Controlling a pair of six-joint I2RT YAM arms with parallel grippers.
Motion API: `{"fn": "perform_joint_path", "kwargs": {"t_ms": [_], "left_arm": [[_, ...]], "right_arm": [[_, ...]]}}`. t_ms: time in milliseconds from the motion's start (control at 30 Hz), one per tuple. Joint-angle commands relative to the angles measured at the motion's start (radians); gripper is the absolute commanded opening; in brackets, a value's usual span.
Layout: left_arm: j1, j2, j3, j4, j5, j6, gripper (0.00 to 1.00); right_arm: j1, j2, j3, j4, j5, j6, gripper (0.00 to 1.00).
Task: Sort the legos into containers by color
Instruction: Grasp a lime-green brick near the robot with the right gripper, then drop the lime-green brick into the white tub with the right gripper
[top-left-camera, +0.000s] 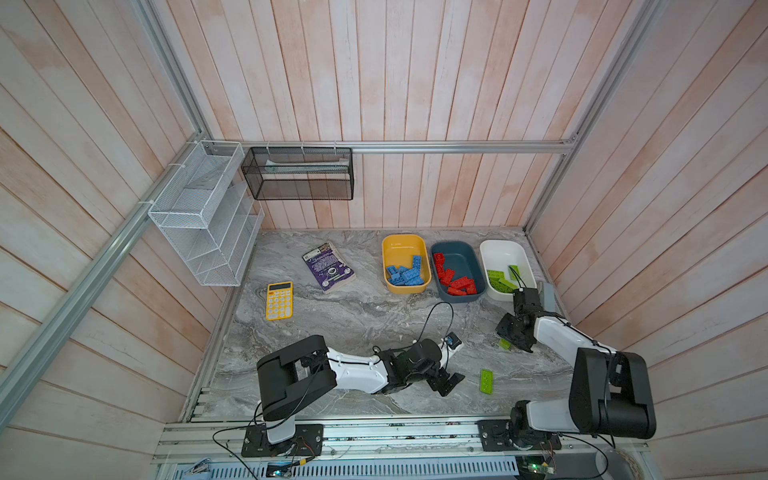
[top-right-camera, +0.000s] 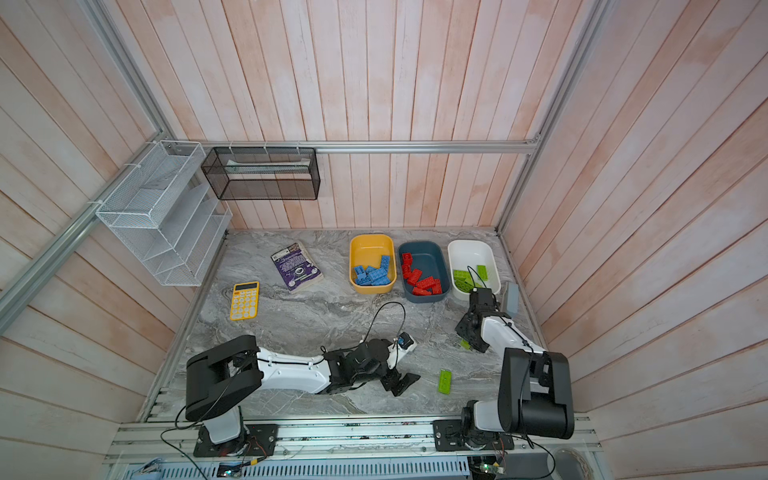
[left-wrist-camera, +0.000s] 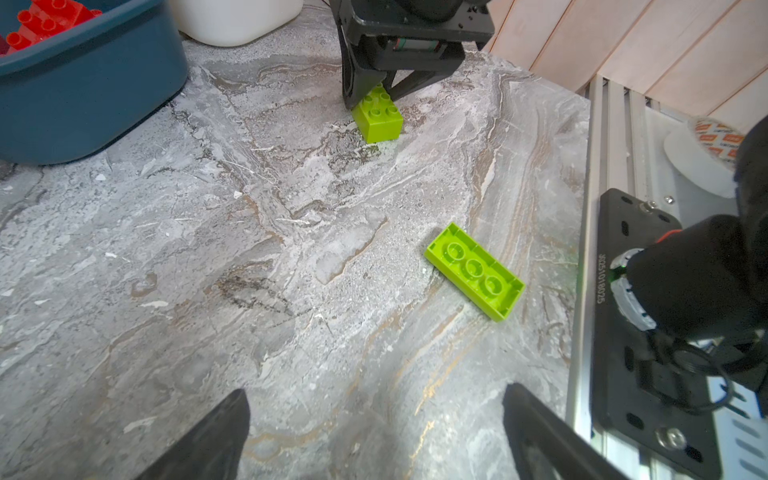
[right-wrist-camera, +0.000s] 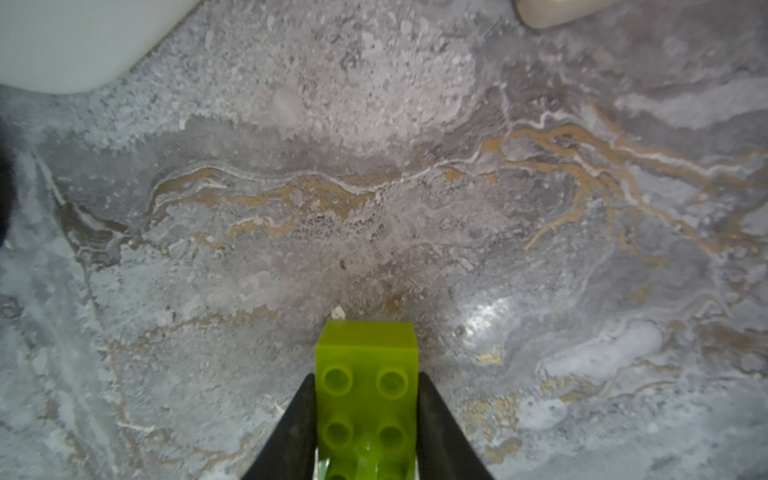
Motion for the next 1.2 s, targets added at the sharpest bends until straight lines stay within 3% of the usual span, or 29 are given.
{"fn": "perform_joint_path", "kwargs": {"t_ms": [0,200,500,833,967,1167], "left_arm": [[0.004,0.005,0.024,0.001,-0.019,0.007,0.96],[0.006,-0.015,0.024,-0.004,-0.029,-0.001,0.96],[0.049,-0.066,0.045,-0.029,0.026,-0.039,0.96],[0.125,-0.074,0.112,-0.086,0.063,-0.037,0.96],[0.146,-0.036,0.140,-0.096,0.071,-0.041,0.96],[0.153,0.000,0.169,-0.087,0.070,-0.029,0.96]], "right_arm": [[-0.004,0.018,0.005,0.016,-0.045,-0.022,0.37],[-0.006,-0.049,0.033,-0.017,-0.079,-0.049,0.23],[-0.006,-0.166,0.163,-0.080,-0.196,-0.063,0.24],[-0.008,0.033,0.414,-0.017,-0.185,-0.054,0.26],[-0.008,0.135,0.503,0.013,-0.105,-0.057,0.27],[-0.022,0.290,0.602,0.031,-0.093,-0.054,0.28]]}}
